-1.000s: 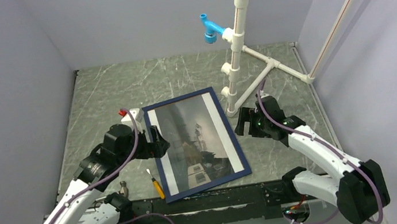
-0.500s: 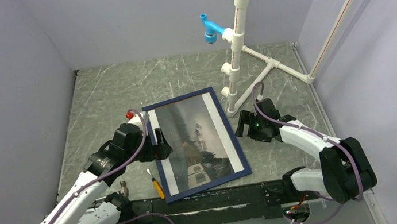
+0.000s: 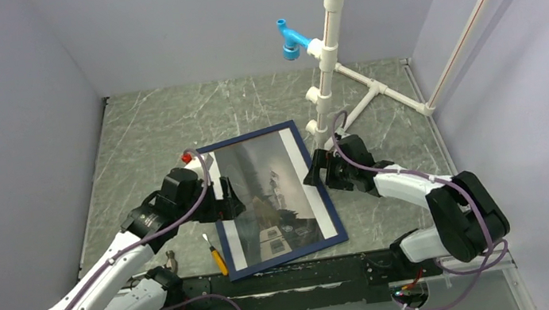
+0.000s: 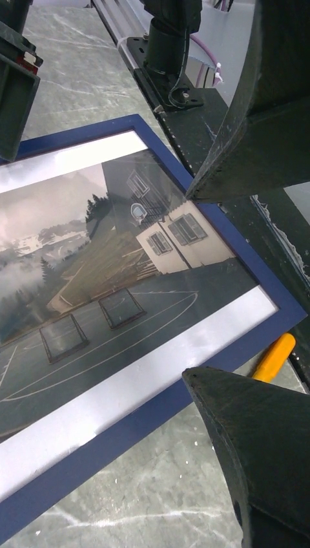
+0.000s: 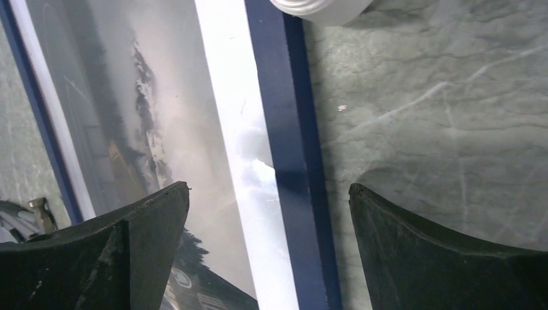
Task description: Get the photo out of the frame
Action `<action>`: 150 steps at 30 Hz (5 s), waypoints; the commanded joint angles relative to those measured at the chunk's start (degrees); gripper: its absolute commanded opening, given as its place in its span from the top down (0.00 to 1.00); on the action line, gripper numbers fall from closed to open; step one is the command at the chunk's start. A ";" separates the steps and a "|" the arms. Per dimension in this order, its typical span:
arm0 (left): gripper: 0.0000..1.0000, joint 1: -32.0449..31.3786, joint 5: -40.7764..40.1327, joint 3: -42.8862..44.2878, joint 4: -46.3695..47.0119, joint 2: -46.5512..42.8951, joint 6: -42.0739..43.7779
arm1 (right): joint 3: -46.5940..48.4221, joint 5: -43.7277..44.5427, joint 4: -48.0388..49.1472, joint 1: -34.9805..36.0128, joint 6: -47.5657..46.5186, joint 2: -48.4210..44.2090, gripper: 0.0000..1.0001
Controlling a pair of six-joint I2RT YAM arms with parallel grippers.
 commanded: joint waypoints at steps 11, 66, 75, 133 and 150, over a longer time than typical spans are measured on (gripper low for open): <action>0.01 -0.09 2.36 1.13 3.11 3.36 -1.98 | 2.78 14.13 -4.82 12.33 5.26 6.07 0.23; 0.01 -0.28 17.12 -4.80 26.14 0.84 -2.49 | 24.88 40.85 -11.64 26.68 -3.42 10.02 1.00; 0.01 -22.29 -7.00 -6.77 36.27 0.43 16.24 | 35.97 37.39 -16.51 24.52 -4.85 16.48 1.00; 0.01 -37.90 -28.06 -18.42 36.92 -3.94 11.78 | 12.84 4.62 -5.64 15.30 -13.45 13.98 0.51; 0.01 -35.31 -27.63 -13.93 36.32 6.35 14.16 | 16.34 10.99 -11.23 15.23 -13.13 12.00 1.00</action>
